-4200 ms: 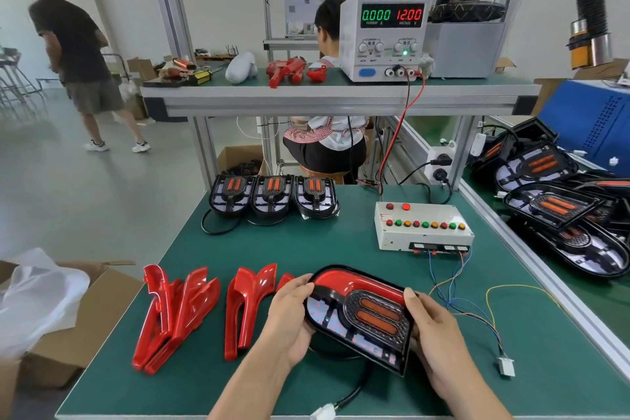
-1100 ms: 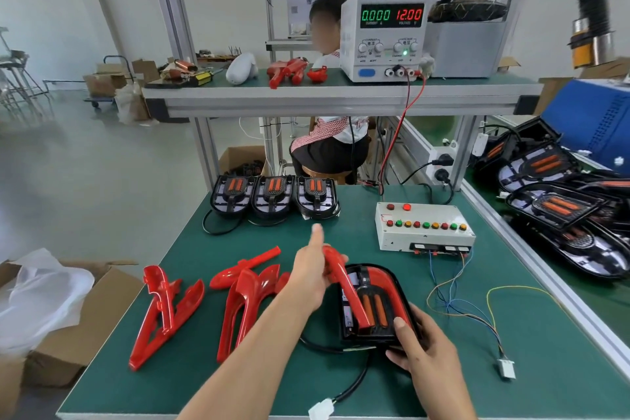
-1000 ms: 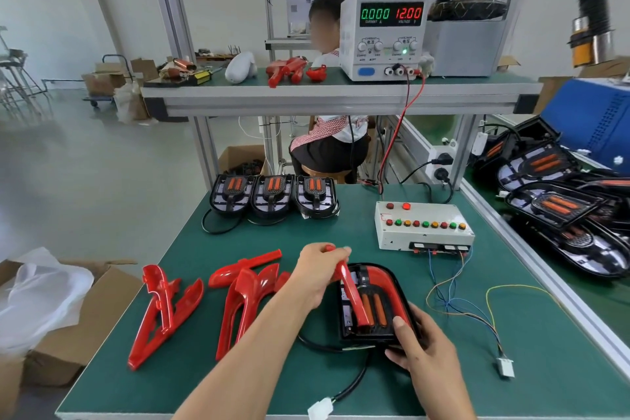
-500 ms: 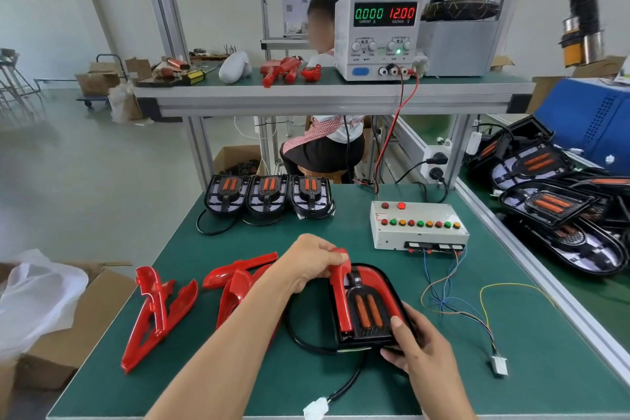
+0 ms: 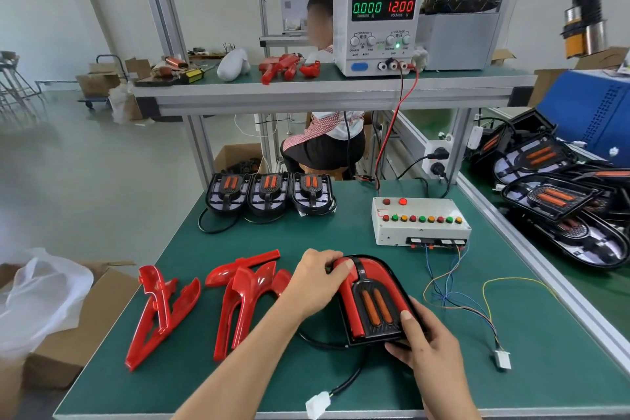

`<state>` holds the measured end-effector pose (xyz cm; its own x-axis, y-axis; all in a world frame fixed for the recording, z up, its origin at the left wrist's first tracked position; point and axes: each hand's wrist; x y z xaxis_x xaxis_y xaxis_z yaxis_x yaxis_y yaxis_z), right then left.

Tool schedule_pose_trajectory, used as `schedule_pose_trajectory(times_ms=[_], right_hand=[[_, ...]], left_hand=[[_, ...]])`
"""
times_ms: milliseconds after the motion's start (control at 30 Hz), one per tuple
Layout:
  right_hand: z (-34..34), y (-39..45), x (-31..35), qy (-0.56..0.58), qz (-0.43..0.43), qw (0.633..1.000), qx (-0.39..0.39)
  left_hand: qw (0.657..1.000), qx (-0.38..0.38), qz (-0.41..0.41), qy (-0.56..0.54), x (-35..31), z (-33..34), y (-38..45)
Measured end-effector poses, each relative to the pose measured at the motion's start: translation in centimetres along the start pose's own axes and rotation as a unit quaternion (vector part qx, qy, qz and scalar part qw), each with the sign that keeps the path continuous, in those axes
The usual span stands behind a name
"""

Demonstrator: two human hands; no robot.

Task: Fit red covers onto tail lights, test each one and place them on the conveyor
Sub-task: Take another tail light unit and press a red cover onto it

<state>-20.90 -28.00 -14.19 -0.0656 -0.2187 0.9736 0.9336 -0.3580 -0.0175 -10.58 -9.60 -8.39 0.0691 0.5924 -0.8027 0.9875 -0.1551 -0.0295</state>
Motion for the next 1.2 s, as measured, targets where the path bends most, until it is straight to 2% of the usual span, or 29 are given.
schedule_pose_trajectory(times_ms=[133,233,400,500,633,767,900,1067,1200], right_hand=[[0.1,0.0,0.0,0.001,-0.005,1.000,-0.011],[0.2,-0.2,0.2,0.005,-0.007,1.000,-0.012],[0.0,-0.5,0.2,0.017,-0.005,1.000,-0.017],[-0.1,-0.8,0.0,-0.001,-0.007,1.000,0.000],[0.2,-1.3,0.0,-0.057,-0.023,0.998,0.019],[0.3,-1.9,0.9,-0.161,-0.017,0.986,0.028],[0.6,-0.9,2.9,-0.277,-0.083,0.957,0.019],[2.8,4.7,5.7,-0.351,-0.164,0.919,0.073],[4.4,9.1,7.5,-0.422,-0.080,0.874,0.228]], left_hand=[[0.997,-0.023,-0.050,-0.055,0.6,0.8,-1.0],[0.993,-0.026,-0.057,-0.101,0.5,1.5,-1.4],[0.953,0.048,-0.076,-0.290,0.3,2.6,-2.2],[0.956,0.030,-0.055,-0.287,0.6,2.9,-2.5],[0.962,-0.012,-0.071,-0.264,0.6,2.6,-2.7],[0.947,0.012,-0.075,-0.311,1.0,1.6,-3.1],[0.951,0.050,-0.050,-0.301,1.0,1.0,-3.5],[0.966,0.067,-0.014,-0.247,0.3,0.8,-3.8],[0.962,0.075,0.002,-0.264,0.1,1.0,-3.9]])
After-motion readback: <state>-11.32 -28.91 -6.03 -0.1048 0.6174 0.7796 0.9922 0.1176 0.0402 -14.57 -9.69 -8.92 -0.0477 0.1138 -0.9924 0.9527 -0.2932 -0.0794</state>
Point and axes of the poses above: each hand's wrist, its own y-axis towards the middle knuckle, its own z-axis out of the palm, x = y × z, and after that the axes turned 4 degrees about -z, right-handed
